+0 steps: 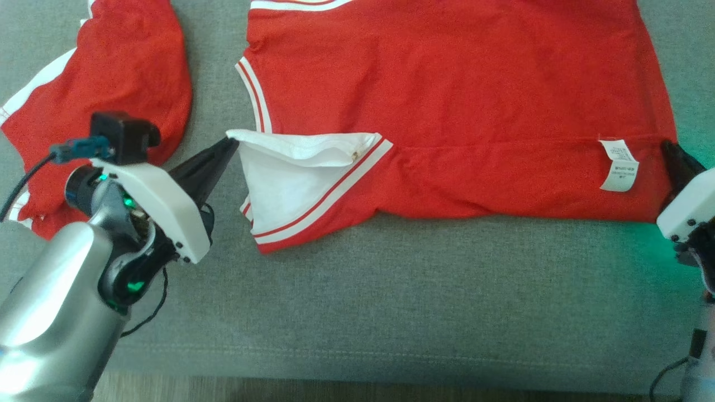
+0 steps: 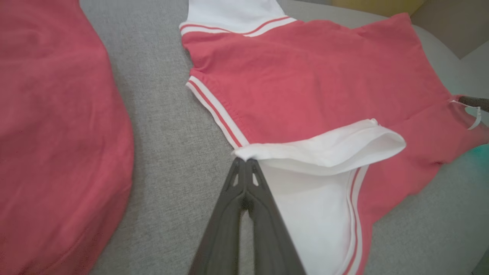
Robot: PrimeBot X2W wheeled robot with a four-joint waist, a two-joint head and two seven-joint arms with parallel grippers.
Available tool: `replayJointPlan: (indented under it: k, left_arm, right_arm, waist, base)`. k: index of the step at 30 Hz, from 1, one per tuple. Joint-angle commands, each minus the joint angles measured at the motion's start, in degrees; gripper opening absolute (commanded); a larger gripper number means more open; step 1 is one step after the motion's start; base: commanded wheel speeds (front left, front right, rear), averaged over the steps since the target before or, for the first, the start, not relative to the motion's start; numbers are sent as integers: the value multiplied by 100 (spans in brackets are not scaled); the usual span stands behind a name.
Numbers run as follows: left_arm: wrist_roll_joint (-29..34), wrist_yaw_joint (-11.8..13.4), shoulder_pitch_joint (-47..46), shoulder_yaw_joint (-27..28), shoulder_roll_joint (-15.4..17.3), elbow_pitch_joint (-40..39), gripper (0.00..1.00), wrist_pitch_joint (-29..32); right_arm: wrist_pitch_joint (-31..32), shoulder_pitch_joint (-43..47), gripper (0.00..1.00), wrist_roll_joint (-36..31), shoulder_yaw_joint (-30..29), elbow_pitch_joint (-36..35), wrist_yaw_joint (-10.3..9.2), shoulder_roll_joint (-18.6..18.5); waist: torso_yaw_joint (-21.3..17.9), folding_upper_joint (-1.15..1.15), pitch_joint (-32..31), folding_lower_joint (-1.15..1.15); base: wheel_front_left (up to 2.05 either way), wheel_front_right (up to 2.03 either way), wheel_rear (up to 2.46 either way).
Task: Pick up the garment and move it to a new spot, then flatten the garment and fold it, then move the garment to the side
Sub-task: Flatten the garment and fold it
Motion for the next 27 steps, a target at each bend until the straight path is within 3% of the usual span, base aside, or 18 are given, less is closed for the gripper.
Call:
replayJointPlan:
  k: [1,4,5,6,7,11,18,23,27]
  left_arm:
    - [-2,-28,-242,166,215,-59,0,-109]
    - [-62,-34,-273,60,216,62,0,-260]
    - [-59,-35,-260,39,222,86,38,-330]
    - [-59,-35,-260,39,222,86,38,-330]
    - [-76,-36,-224,55,205,97,100,-439]
    - [76,215,72,250,116,-29,100,-1149]
    - [677,1318,894,698,-92,-653,100,-2545]
    - [1063,1784,1342,919,-154,-1222,100,-2821]
    - [1415,1975,1643,983,-214,-1533,100,-2876]
  right_arm:
    - [-85,-82,0,5,150,-175,-4,-65]
    - [-361,-85,1,90,321,-192,-4,-76]
    - [-471,-73,47,127,366,-207,-4,-74]
    - [-471,-73,47,127,366,-207,-4,-74]
    - [-575,-45,100,147,414,-232,-4,-78]
    - [-1330,208,100,-17,725,-638,-4,-232]
    - [-3195,906,100,-700,1216,-1380,-4,-203]
    - [-3837,1212,100,-864,1498,-1541,-4,-118]
    - [-4078,1472,100,-879,1631,-1582,-4,-22]
  waist:
    - [-5,0,22,0]
    - [-24,0,46,0]
    - [-26,0,49,0]
    - [-26,0,49,0]
    - [-29,0,46,0]
    - [-10,0,13,0]
    - [-19,0,-189,0]
    - [-53,0,-344,0]
    - [-61,0,-470,0]
  base:
    - [0,0,0]
    - [0,0,0]
    - [0,0,0]
    - [0,0,0]
    - [0,0,0]
    - [0,0,0]
    - [0,0,0]
    - [0,0,0]
    - [0,0,0]
